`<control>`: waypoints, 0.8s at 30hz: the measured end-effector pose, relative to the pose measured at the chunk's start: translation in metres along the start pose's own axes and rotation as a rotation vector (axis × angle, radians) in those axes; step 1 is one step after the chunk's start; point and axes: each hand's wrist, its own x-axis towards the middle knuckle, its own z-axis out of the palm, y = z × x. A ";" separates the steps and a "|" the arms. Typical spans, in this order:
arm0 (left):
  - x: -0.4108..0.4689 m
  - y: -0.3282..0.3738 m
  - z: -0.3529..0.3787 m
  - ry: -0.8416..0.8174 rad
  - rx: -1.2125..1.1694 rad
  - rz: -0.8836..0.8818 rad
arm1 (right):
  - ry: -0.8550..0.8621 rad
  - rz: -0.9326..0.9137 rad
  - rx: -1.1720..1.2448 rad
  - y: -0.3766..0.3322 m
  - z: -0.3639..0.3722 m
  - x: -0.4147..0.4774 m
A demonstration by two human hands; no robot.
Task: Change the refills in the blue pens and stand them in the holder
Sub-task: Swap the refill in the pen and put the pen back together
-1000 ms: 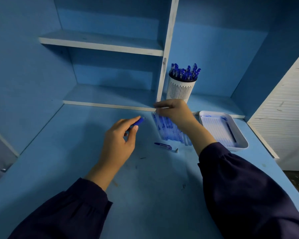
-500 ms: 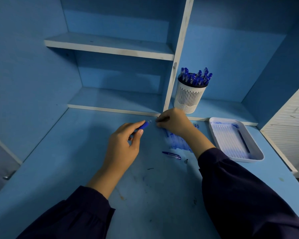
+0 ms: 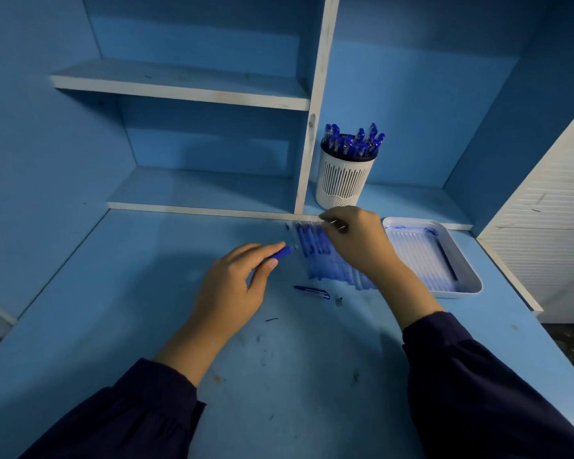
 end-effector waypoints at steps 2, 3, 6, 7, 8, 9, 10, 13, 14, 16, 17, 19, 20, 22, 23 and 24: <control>0.002 0.002 0.004 -0.020 -0.002 0.030 | 0.065 0.040 -0.029 0.014 -0.020 -0.013; 0.004 0.004 0.007 -0.027 -0.008 0.046 | 0.091 0.071 -0.046 0.021 -0.030 -0.019; 0.013 0.007 0.020 -0.056 -0.039 0.095 | 0.146 0.197 -0.121 0.046 -0.053 -0.036; 0.016 0.009 0.024 -0.069 -0.045 0.113 | 0.142 0.248 -0.147 0.053 -0.059 -0.040; 0.019 0.010 0.029 -0.080 -0.051 0.127 | 0.131 0.296 -0.174 0.060 -0.063 -0.043; 0.023 0.011 0.034 -0.085 -0.060 0.136 | 0.117 0.335 -0.199 0.067 -0.066 -0.046; 0.027 0.011 0.039 -0.083 -0.073 0.141 | 0.102 0.367 -0.227 0.073 -0.068 -0.048; 0.038 0.010 0.050 -0.072 -0.109 0.142 | 0.079 0.410 -0.314 0.086 -0.068 -0.054; 0.042 0.009 0.053 -0.073 -0.116 0.139 | 0.074 0.416 -0.328 0.089 -0.067 -0.055; 0.048 0.006 0.058 -0.071 -0.120 0.131 | 0.058 0.431 -0.354 0.096 -0.065 -0.057; 0.050 0.006 0.060 -0.070 -0.120 0.126 | 0.038 0.427 -0.366 0.099 -0.063 -0.058; 0.052 0.004 0.062 -0.070 -0.117 0.128 | 0.016 0.408 -0.374 0.101 -0.061 -0.058; 0.052 0.003 0.063 -0.071 -0.114 0.130 | 0.029 0.398 -0.358 0.100 -0.062 -0.058; 0.052 0.001 0.063 -0.079 -0.104 0.134 | 0.102 0.375 -0.300 0.100 -0.063 -0.058; 0.051 0.001 0.063 -0.086 -0.098 0.137 | 0.138 0.368 -0.271 0.099 -0.064 -0.059; 0.051 0.001 0.062 -0.092 -0.092 0.141 | 0.161 0.376 -0.250 0.098 -0.066 -0.060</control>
